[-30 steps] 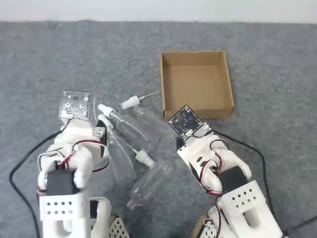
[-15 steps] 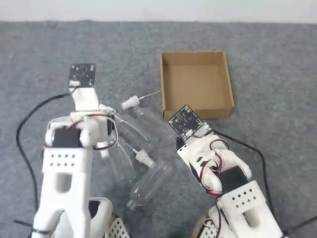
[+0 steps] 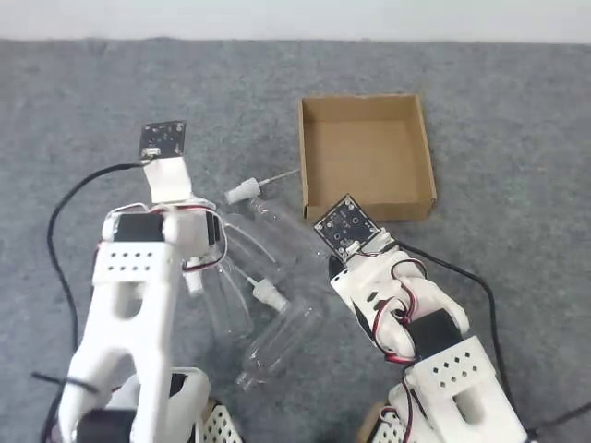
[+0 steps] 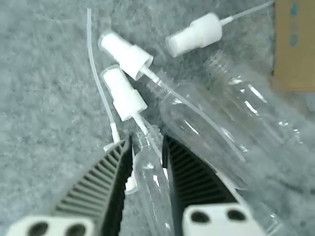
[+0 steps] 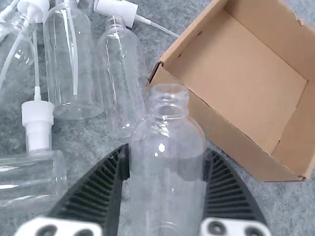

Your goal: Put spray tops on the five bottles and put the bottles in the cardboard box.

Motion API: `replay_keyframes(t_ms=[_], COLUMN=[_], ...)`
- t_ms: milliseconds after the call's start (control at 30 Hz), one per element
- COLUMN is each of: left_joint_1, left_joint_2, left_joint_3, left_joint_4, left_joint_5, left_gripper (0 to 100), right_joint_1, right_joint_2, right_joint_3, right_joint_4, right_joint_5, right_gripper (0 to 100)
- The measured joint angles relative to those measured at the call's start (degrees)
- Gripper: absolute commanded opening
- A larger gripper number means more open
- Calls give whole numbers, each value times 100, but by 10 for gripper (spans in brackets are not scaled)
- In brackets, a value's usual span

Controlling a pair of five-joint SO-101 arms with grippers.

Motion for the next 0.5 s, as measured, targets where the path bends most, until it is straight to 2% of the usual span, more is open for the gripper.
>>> replay_keyframes(t_ms=[333, 500], left_joint_1=[-18, -457], left_joint_2=[756, 949], left_joint_3=[0, 0], left_joint_4=[-387, -527], left_joint_5=[9, 26], left_gripper=[107, 167], right_joint_1=[0, 0], right_joint_2=[0, 0], right_joint_3=[0, 0], right_joint_4=[0, 0], right_joint_5=[0, 0], right_gripper=[115, 115])
